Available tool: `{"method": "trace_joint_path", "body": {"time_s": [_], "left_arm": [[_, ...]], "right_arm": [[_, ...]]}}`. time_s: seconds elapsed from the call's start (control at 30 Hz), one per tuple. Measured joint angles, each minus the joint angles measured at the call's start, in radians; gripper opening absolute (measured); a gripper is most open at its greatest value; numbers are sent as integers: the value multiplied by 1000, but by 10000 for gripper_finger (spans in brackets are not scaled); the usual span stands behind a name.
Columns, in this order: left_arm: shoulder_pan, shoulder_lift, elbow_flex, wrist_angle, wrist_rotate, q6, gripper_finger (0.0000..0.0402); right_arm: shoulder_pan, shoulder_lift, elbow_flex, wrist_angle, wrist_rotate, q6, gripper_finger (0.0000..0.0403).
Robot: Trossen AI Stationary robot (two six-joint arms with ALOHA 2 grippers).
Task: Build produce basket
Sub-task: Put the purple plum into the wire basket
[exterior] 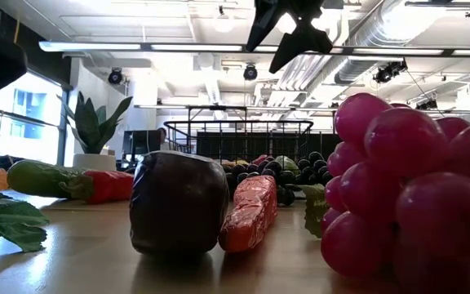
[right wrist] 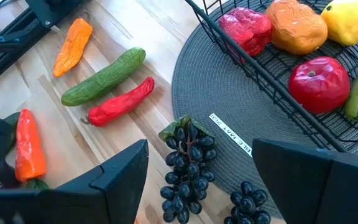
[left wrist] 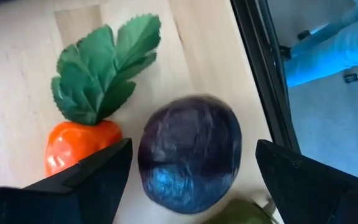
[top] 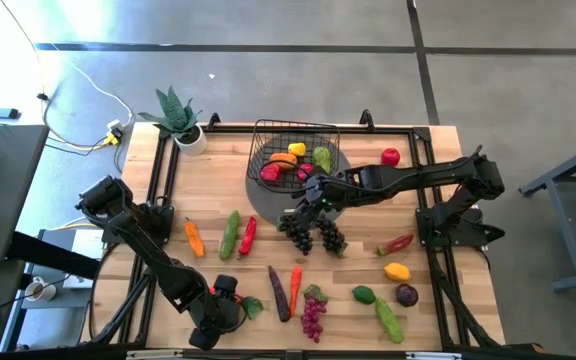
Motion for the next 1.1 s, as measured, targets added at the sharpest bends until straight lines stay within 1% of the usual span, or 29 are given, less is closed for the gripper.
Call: {"method": "trace_joint_path", "body": {"time_s": [0.37,0.67,0.83,1.0,1.1], "left_arm": [[-1,32,0,18,9,-1,333],[-5,73,0,44,13,-54,329],[-4,73,0,51,22,-53,301],[-4,73,0,51,60,-53,261],[-4,64,0,48,85,-56,250]], "right_arm": [[0,0,0,-3,0,13,271],[0,0,0,-14,0,26,271],[0,0,0,-15,0,26,271],[0,0,0,-16,0,22,271],[0,0,0,-16,0,22,271]]}}
